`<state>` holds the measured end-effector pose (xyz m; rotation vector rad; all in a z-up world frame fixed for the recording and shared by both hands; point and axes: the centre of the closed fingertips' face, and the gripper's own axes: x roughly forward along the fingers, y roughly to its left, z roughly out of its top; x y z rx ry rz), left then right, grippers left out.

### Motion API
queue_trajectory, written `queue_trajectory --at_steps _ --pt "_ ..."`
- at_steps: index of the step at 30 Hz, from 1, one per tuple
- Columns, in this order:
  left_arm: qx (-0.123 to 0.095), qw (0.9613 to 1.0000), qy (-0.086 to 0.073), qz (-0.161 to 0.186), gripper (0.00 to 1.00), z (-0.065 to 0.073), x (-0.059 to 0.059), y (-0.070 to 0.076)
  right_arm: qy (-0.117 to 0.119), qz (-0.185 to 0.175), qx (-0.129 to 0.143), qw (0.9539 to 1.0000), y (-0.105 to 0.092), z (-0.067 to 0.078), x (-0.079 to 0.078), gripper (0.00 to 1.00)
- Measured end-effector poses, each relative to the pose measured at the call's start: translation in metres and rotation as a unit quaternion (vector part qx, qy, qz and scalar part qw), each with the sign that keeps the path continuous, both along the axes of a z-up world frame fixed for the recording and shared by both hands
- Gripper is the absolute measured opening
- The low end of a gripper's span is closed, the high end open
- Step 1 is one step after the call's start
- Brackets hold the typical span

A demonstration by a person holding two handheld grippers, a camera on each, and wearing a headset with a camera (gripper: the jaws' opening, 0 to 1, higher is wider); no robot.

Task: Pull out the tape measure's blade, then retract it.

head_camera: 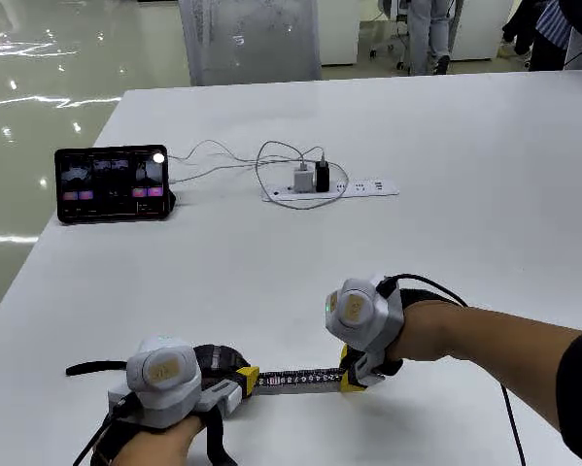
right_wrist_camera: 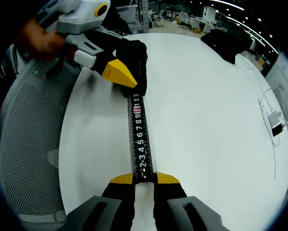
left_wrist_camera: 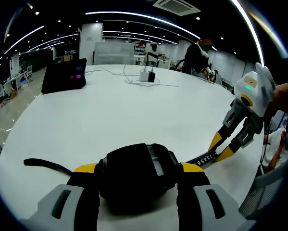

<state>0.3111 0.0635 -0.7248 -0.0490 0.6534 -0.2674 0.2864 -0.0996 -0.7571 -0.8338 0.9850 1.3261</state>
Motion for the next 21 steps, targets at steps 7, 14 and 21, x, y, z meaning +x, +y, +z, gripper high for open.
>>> queue_trajectory --at_steps 7,14,21 --pt "0.000 1.0000 0.000 0.000 0.61 0.000 0.000 0.000 0.000 0.000 0.001 1.0000 0.003 0.000 0.000 0.10" --pt "-0.002 1.0000 0.001 0.000 0.61 0.000 0.000 0.000 0.002 0.000 -0.001 1.0000 0.007 -0.001 0.001 0.10" --pt "-0.002 1.0000 0.001 0.000 0.61 0.000 0.000 0.000 0.001 0.004 -0.001 1.0000 0.011 0.000 0.000 0.10"
